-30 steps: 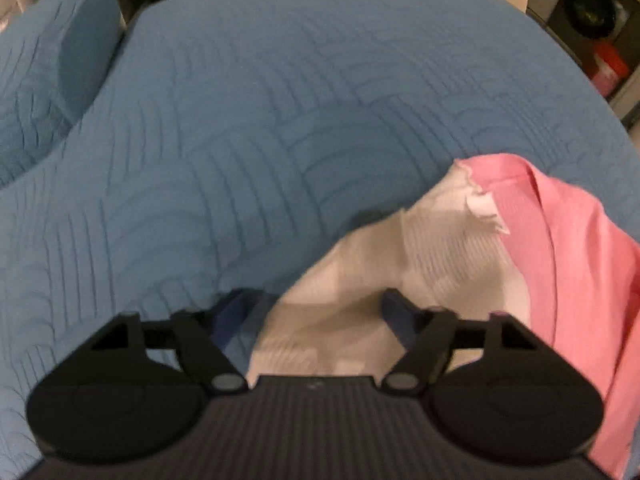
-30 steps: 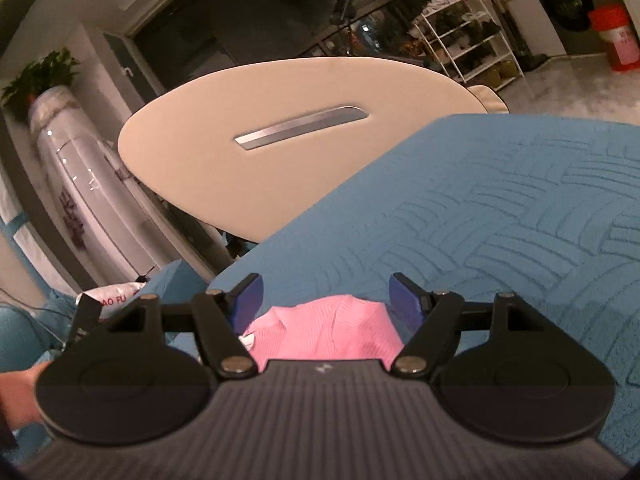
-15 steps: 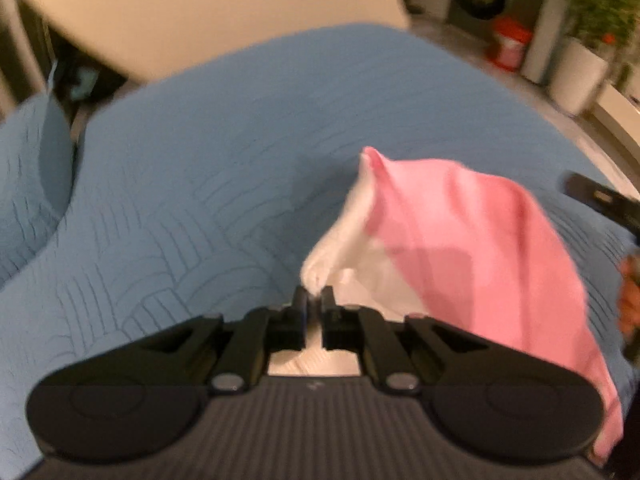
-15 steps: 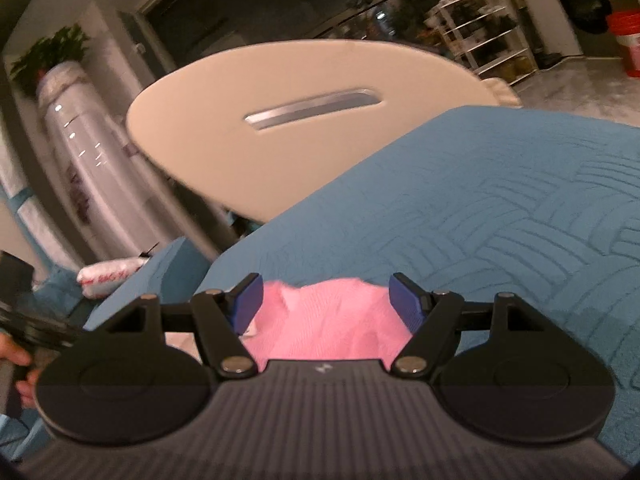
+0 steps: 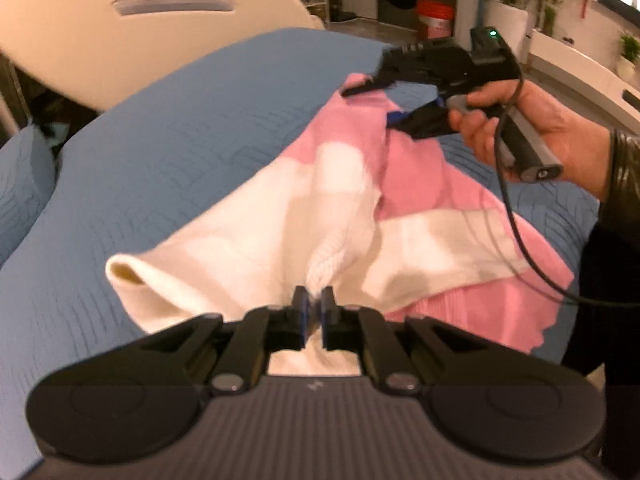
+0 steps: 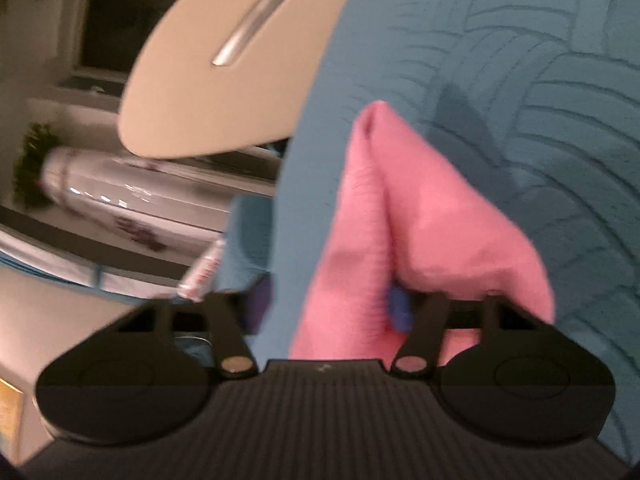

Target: Fold clothes

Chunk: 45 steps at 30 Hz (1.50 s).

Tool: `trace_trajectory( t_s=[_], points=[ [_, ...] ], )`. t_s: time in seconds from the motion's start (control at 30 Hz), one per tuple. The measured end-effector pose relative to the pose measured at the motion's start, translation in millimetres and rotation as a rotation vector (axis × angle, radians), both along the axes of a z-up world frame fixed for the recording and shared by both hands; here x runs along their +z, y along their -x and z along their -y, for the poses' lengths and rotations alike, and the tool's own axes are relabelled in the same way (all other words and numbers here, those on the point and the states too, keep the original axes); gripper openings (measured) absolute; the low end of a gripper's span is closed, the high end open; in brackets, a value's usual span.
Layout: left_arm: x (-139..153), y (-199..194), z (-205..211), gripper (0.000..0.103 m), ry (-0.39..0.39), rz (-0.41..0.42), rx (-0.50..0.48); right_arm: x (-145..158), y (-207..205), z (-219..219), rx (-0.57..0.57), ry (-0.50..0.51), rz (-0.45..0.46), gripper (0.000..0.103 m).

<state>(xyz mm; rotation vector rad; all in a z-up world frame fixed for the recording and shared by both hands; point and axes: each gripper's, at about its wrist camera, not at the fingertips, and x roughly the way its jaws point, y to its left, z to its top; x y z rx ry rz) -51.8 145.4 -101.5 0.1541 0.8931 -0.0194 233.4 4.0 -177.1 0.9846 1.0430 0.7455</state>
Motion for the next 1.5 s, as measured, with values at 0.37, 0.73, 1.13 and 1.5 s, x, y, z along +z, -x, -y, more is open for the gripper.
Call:
trace_trajectory(
  t_s=[0.37, 0.73, 1.13, 1.5],
  points=[
    [-0.7, 34.9, -18.5, 0.017, 0.149, 0.016, 0.141, 74.6, 113.4, 70.1, -0.056, -0.022, 0.142, 0.009],
    [-19.1, 51.6, -13.2, 0.086, 0.12, -0.132, 0.211, 19.0, 147.1, 92.5, -0.114, 0.22, -0.158, 0.035],
    [19.1, 14.8, -26.3, 0.093, 0.256, 0.22, 0.355, 90.3, 182.3, 75.4, -0.266, 0.442, 0.511, 0.047],
    [-67.1, -13.5, -84.7, 0.1, 0.307, 0.107, 0.765, 63.1, 179.9, 58.9, -0.129, 0.621, 0.53, 0.054]
  ],
)
